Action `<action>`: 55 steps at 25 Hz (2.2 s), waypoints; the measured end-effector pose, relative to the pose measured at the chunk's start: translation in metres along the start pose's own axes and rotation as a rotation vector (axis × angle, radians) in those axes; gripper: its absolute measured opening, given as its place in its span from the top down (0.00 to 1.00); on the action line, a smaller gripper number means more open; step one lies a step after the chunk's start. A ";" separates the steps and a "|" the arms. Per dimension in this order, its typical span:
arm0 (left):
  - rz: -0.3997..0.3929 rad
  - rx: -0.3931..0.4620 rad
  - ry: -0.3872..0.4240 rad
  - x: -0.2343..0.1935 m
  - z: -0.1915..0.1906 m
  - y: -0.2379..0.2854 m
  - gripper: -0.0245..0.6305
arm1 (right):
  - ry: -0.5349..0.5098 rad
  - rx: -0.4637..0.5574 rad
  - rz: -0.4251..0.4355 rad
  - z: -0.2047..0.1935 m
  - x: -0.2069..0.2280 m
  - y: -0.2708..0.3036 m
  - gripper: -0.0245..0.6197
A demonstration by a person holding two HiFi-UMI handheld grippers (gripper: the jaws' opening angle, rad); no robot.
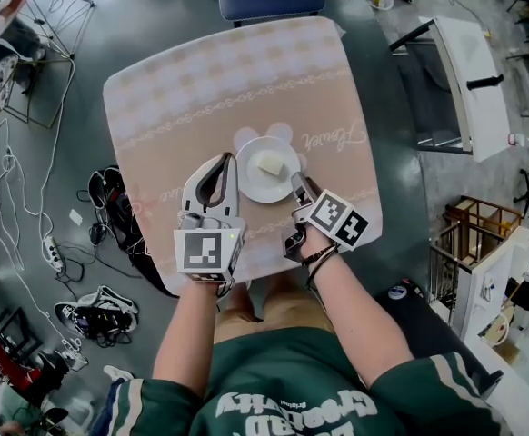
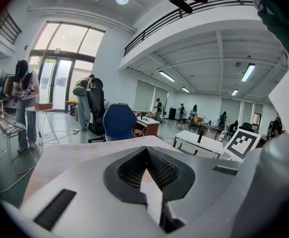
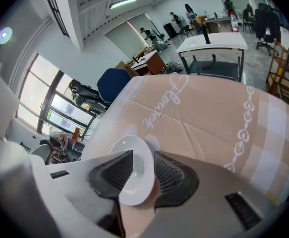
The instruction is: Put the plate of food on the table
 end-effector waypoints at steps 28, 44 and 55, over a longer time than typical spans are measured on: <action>-0.175 0.152 0.107 0.035 0.070 -0.135 0.95 | -0.590 0.285 0.270 -0.041 -0.101 -0.179 0.77; -0.229 0.283 0.163 0.050 0.098 -0.241 0.95 | -0.833 0.469 0.446 -0.115 -0.148 -0.300 0.81; -0.207 0.308 0.153 0.069 0.121 -0.260 0.95 | -0.906 0.540 0.574 -0.104 -0.146 -0.350 0.94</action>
Point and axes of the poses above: the fingertips, and each gripper's own axes: y forward along the fingers, x to its right, z out of its top, the point moved 8 cm from there along -y, backward along the fingers, and after that the axes turned 10 degrees about y, right-handed, at the moved point
